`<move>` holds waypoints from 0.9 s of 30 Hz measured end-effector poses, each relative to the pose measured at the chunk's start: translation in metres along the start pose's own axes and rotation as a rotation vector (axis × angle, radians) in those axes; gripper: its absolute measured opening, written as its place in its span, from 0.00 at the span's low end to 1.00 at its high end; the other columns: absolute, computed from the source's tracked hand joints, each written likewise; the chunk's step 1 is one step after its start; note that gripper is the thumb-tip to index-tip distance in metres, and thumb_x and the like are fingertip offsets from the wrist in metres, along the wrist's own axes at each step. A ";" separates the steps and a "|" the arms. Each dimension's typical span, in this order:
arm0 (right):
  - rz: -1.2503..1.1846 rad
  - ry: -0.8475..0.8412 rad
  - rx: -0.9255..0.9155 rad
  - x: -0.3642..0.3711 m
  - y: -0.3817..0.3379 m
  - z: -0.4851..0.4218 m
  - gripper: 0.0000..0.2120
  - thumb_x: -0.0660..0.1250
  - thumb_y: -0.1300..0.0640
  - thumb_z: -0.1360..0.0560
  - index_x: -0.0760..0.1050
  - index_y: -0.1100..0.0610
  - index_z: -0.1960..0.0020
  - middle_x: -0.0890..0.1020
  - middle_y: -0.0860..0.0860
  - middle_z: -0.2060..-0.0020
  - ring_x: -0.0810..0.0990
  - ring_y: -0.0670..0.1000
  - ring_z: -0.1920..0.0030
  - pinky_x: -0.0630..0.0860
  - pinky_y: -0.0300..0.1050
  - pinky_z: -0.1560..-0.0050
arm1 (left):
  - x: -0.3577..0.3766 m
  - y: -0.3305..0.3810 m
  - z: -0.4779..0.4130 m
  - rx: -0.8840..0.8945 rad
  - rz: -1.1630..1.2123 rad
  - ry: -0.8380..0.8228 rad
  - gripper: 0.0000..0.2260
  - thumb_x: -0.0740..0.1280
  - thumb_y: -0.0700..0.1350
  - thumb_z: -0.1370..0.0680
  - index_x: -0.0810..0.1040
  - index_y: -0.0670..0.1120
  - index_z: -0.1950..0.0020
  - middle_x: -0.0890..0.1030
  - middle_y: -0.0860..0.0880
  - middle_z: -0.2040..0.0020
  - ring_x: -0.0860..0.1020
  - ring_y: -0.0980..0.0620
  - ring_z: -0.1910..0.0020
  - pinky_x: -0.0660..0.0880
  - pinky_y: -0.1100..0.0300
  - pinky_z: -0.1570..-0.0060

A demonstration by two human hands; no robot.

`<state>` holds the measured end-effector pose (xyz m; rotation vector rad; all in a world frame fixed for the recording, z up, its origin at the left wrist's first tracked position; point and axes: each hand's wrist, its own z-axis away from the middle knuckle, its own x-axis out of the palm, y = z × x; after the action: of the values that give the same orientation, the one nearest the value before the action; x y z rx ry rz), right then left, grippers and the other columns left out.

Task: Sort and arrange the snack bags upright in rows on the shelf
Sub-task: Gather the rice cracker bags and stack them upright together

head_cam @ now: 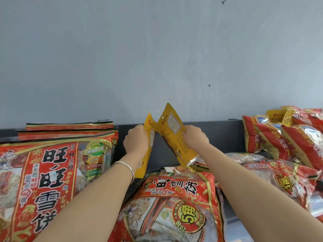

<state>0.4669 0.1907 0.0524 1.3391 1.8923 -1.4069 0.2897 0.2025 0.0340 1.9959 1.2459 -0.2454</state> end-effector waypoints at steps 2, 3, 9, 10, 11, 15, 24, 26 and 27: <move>-0.181 -0.045 0.037 0.004 -0.005 0.004 0.11 0.54 0.62 0.23 0.75 0.57 0.51 0.79 0.55 0.56 0.78 0.56 0.57 0.73 0.44 0.61 | 0.000 0.014 0.002 -0.082 0.138 0.005 0.13 0.54 0.45 0.18 0.75 0.42 0.56 0.77 0.43 0.56 0.72 0.44 0.57 0.65 0.54 0.62; -0.300 -0.070 0.069 0.007 -0.007 0.007 0.11 0.54 0.63 0.23 0.76 0.59 0.50 0.80 0.56 0.55 0.78 0.57 0.56 0.75 0.46 0.58 | 0.003 0.021 0.004 -0.109 0.204 -0.012 0.14 0.54 0.45 0.18 0.75 0.42 0.56 0.76 0.43 0.57 0.73 0.45 0.56 0.66 0.54 0.62; -0.871 -0.261 0.304 0.019 -0.006 0.026 0.16 0.57 0.52 0.19 0.75 0.61 0.41 0.82 0.61 0.48 0.82 0.63 0.49 0.78 0.63 0.47 | 0.017 0.043 0.027 -0.104 0.625 -0.471 0.24 0.50 0.57 0.18 0.80 0.44 0.48 0.78 0.48 0.52 0.75 0.47 0.48 0.71 0.54 0.46; -0.887 -0.288 0.351 0.019 -0.004 0.027 0.21 0.56 0.44 0.19 0.74 0.60 0.39 0.82 0.60 0.47 0.81 0.62 0.49 0.78 0.62 0.47 | 0.020 0.041 0.029 -0.143 0.662 -0.531 0.24 0.49 0.57 0.18 0.79 0.43 0.42 0.79 0.47 0.45 0.74 0.46 0.43 0.70 0.51 0.39; -0.893 -0.311 0.384 0.020 -0.001 0.026 0.27 0.54 0.37 0.21 0.72 0.58 0.37 0.81 0.60 0.45 0.80 0.62 0.47 0.76 0.61 0.46 | 0.024 0.037 0.031 -0.172 0.685 -0.569 0.22 0.50 0.54 0.18 0.77 0.43 0.39 0.77 0.46 0.40 0.74 0.45 0.40 0.69 0.49 0.36; -0.791 -0.238 0.426 0.023 0.001 0.023 0.35 0.62 0.30 0.30 0.70 0.57 0.37 0.79 0.58 0.43 0.79 0.60 0.44 0.74 0.60 0.41 | 0.033 0.019 0.037 -0.222 0.681 -0.637 0.19 0.56 0.41 0.19 0.64 0.47 0.27 0.72 0.46 0.32 0.73 0.46 0.36 0.72 0.51 0.38; -0.740 -0.102 0.463 0.040 0.013 0.011 0.08 0.60 0.66 0.24 0.73 0.63 0.45 0.79 0.60 0.48 0.80 0.62 0.43 0.78 0.58 0.44 | 0.040 0.014 0.034 -0.064 0.602 -0.602 0.20 0.58 0.33 0.23 0.69 0.48 0.33 0.78 0.46 0.40 0.76 0.53 0.47 0.75 0.62 0.56; -0.778 -0.073 0.491 0.039 0.016 0.009 0.08 0.60 0.67 0.24 0.75 0.64 0.47 0.80 0.61 0.45 0.79 0.62 0.43 0.77 0.61 0.42 | 0.043 0.016 0.030 -0.044 0.546 -0.588 0.19 0.58 0.35 0.22 0.69 0.49 0.32 0.75 0.46 0.36 0.74 0.51 0.42 0.72 0.61 0.52; -0.810 -0.056 0.511 0.037 0.017 0.009 0.06 0.60 0.67 0.24 0.75 0.62 0.51 0.80 0.62 0.44 0.80 0.62 0.43 0.76 0.62 0.42 | 0.045 0.017 0.028 -0.034 0.501 -0.591 0.19 0.60 0.37 0.21 0.67 0.50 0.31 0.73 0.46 0.34 0.72 0.48 0.39 0.72 0.57 0.45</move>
<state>0.4633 0.1991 0.0114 0.6802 2.2389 -2.4102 0.3326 0.2103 0.0000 1.9314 0.3659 -0.5105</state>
